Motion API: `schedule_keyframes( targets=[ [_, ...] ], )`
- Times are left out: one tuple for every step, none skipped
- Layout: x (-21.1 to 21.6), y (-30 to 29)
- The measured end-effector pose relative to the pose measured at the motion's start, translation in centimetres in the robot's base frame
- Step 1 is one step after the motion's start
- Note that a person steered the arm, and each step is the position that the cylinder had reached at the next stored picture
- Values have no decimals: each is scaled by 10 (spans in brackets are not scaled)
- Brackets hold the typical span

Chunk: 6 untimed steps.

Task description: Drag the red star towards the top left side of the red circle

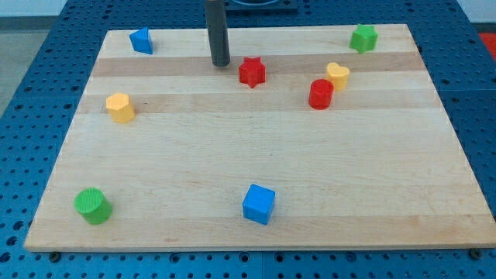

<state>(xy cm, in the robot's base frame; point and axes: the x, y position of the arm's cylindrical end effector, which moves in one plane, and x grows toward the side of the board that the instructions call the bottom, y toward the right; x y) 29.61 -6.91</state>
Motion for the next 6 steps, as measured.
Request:
schedule_keyframes(
  targets=[
    [10, 6],
    [12, 36],
    [28, 65],
    [42, 94],
    [42, 101],
    [42, 53]
  ],
)
